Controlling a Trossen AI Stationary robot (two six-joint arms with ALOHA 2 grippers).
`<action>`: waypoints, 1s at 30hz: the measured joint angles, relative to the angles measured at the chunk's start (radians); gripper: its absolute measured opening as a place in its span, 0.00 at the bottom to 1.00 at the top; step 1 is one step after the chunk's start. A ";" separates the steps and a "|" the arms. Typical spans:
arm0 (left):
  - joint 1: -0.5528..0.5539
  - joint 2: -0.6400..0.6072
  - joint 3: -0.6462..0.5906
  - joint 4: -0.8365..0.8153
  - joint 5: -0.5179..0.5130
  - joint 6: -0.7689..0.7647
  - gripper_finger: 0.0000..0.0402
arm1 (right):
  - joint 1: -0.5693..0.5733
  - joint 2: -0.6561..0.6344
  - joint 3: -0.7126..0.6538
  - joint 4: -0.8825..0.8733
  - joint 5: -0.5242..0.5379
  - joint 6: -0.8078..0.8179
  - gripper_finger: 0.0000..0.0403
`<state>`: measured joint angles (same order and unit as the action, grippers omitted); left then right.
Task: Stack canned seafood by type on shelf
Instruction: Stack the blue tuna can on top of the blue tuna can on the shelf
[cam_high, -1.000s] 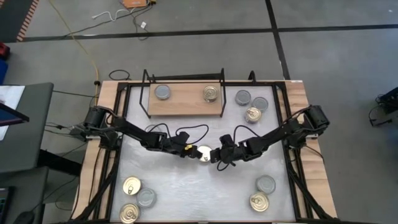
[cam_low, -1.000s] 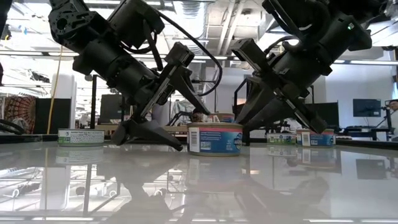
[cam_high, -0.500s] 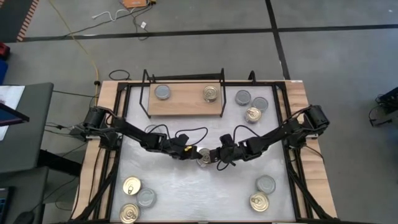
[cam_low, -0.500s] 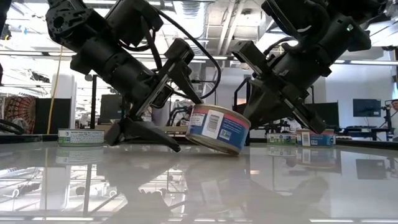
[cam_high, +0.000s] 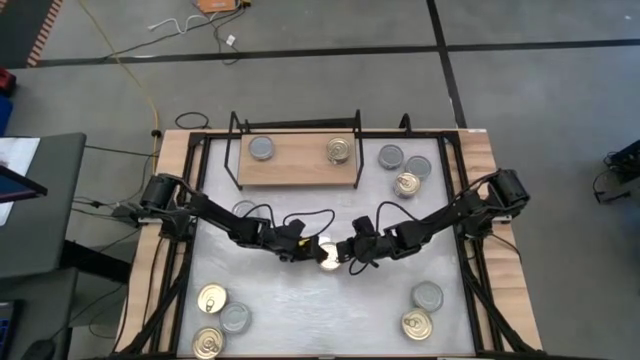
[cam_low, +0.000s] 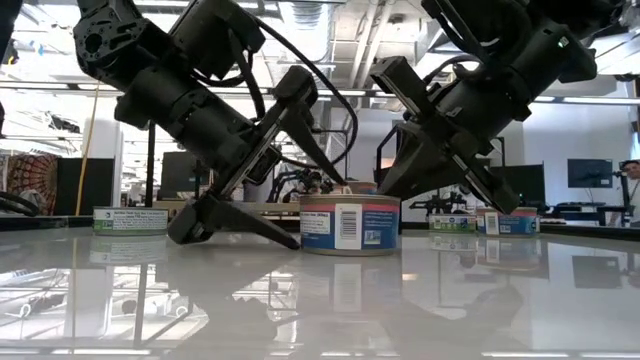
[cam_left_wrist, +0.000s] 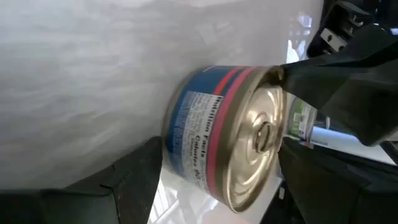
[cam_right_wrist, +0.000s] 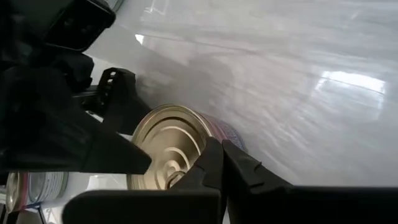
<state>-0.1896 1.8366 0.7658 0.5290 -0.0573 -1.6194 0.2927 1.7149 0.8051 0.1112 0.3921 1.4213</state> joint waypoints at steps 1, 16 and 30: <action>0.001 0.007 0.000 0.007 0.011 -0.010 0.77 | 0.000 0.000 0.000 -0.003 -0.001 0.002 0.06; 0.020 0.011 -0.001 0.031 0.094 0.036 0.77 | 0.008 0.001 0.000 -0.011 -0.009 0.003 0.05; 0.021 0.011 0.000 -0.019 0.154 0.087 0.77 | 0.026 0.001 0.001 -0.027 -0.014 0.019 0.05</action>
<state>-0.1684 1.8477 0.7658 0.5104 0.0963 -1.5324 0.3191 1.7157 0.8059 0.0837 0.3785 1.4399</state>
